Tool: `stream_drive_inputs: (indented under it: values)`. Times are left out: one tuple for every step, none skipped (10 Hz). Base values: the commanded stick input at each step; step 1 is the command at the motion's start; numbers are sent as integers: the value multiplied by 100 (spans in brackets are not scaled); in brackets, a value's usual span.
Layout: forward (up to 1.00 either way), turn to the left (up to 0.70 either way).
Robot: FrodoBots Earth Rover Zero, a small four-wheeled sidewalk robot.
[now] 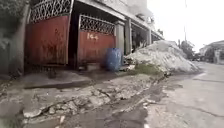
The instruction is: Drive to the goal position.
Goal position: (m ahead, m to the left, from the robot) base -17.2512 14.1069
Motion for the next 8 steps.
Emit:
stream_drive_inputs:
  values:
    - [0, -40]
    - [0, -45]
    - [6, -42]
    - [10, -26]
    - [21, -36]
    - [23, -41]
    - [25, -48]
    - [26, -52]
